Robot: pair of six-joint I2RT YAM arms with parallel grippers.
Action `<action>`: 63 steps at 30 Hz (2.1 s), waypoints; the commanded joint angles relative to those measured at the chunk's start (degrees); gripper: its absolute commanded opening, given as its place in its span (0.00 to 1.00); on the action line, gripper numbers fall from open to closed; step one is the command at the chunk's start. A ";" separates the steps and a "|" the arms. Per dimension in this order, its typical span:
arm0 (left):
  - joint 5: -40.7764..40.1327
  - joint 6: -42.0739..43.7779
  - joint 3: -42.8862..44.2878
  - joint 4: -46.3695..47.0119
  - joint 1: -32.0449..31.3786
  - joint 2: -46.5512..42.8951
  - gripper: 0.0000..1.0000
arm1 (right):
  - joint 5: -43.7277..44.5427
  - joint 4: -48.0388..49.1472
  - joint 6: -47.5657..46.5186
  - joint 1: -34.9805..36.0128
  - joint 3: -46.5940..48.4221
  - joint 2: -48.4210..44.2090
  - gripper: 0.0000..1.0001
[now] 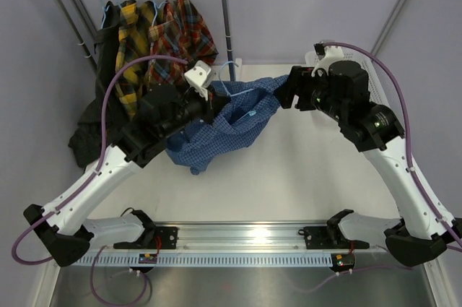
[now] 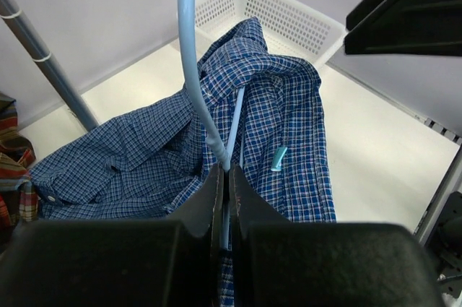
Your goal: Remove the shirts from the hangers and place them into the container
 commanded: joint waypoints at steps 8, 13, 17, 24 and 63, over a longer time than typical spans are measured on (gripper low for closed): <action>2.46 2.80 7.40 2.90 -1.29 2.66 0.00 | -4.78 -5.59 -12.91 1.93 10.33 8.41 0.88; 5.96 2.01 7.76 2.02 -1.55 2.48 0.00 | 2.43 -4.20 -15.11 2.02 9.19 11.13 0.77; 7.64 2.18 6.88 -0.43 -1.73 1.61 0.00 | 7.09 -1.55 -15.11 1.93 9.62 12.54 0.50; 2.56 3.86 2.31 -4.13 -1.73 -3.66 0.00 | 11.75 -3.57 -14.50 -2.63 12.18 14.30 0.00; -35.33 8.42 22.97 5.38 -1.38 4.07 0.00 | 10.35 -10.25 -5.27 -9.15 5.57 -7.14 0.00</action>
